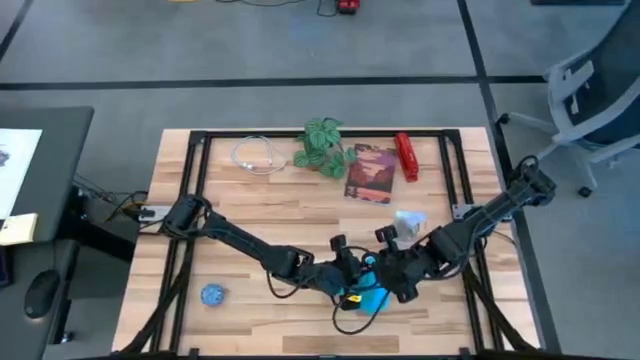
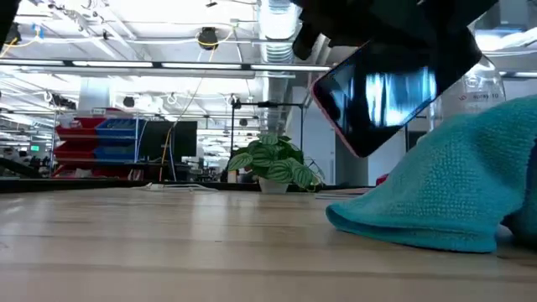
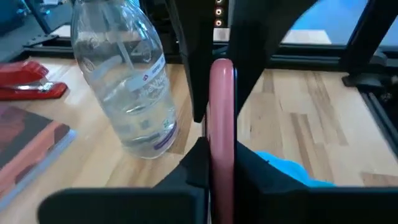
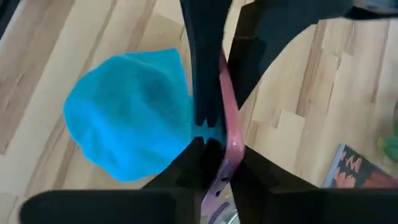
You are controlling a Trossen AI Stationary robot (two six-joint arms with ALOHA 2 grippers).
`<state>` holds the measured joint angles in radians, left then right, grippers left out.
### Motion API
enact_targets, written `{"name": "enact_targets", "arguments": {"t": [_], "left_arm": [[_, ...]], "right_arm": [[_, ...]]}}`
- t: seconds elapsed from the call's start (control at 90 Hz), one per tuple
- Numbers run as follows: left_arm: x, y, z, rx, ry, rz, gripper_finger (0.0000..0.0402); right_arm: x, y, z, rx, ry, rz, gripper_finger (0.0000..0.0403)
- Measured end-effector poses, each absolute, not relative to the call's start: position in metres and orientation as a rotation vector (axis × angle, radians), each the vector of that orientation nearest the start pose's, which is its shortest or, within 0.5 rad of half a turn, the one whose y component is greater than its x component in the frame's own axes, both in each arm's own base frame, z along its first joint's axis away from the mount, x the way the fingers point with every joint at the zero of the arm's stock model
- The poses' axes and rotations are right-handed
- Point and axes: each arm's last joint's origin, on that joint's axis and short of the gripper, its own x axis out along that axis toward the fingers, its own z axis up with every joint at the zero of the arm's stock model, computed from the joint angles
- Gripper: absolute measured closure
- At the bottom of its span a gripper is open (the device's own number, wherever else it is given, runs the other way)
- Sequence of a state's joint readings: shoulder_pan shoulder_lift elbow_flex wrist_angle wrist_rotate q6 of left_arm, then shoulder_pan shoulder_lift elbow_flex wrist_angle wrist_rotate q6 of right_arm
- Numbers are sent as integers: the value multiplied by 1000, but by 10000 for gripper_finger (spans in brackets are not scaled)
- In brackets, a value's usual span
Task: Apply microfiber cloth
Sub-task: Wipe the back and front of the pink cellphone with the blue microfiber cloth
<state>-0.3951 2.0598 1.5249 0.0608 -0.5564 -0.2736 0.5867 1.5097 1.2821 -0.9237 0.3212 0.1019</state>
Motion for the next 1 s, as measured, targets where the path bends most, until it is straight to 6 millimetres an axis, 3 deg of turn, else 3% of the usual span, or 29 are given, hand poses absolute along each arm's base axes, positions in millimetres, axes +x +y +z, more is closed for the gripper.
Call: {"name": "enact_targets", "arguments": {"t": [0.156, 0.267, 0.456, 0.633, 0.789, 1.0], "left_arm": [[432, -176, 221, -87, 378, 275, 396], [427, -188, 223, -115, 335, 313, 396], [419, -212, 232, -222, 240, 263, 396], [409, -231, 233, -299, 212, 245, 396], [409, -227, 217, -415, 178, 259, 396], [409, -209, 190, -483, 216, 272, 395]], "right_arm": [[234, 162, 280, -422, 1126, 174, 276], [215, 176, 266, -416, 1148, 198, 253], [189, 204, 228, -330, 1038, 242, 244], [181, 224, 193, -193, 830, 333, 249], [184, 231, 177, -164, 684, 399, 249], [188, 227, 177, -163, 653, 336, 251]]}}
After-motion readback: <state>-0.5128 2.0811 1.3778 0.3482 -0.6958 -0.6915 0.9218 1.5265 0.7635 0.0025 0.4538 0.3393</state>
